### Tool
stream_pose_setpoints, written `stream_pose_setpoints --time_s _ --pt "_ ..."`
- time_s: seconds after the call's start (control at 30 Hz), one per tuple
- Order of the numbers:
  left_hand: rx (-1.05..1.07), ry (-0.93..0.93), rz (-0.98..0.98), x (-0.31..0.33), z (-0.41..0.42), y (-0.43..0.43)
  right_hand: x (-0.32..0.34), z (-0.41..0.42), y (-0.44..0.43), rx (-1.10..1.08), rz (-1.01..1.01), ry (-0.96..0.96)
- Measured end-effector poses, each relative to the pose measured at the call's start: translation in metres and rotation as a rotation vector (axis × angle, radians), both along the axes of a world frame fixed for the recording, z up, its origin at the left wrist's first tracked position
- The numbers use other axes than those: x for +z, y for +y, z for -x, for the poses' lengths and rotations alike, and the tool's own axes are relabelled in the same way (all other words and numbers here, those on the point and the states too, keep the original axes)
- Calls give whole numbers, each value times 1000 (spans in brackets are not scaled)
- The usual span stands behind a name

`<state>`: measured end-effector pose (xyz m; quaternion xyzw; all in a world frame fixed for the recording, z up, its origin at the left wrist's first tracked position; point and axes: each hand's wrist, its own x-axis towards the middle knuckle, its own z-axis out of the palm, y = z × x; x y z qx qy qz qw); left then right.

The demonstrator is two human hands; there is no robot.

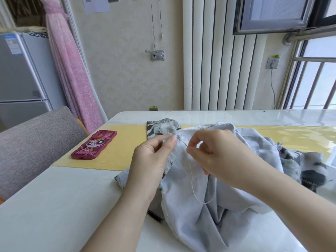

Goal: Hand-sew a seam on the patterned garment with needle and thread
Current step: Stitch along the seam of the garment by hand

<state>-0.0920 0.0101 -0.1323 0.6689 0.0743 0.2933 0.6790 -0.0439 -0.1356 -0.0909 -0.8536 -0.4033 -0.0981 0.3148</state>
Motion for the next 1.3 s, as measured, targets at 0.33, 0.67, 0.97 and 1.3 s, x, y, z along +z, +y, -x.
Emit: stream_pose_setpoints --time_s 0.33,0.67,0.97,1.3 --pt "299 -197 -528 0 6 -10 2 2 1 -2 -35 42" --pt "136 -107 -176 -3 -1 -15 -4 -3 4 104 -255 147" --pt "9 -121 59 -2 -3 -13 -1 -7 1 233 -195 99" --pt "-96 -198 -146 0 5 -19 19 -19 -13 -51 -122 163"
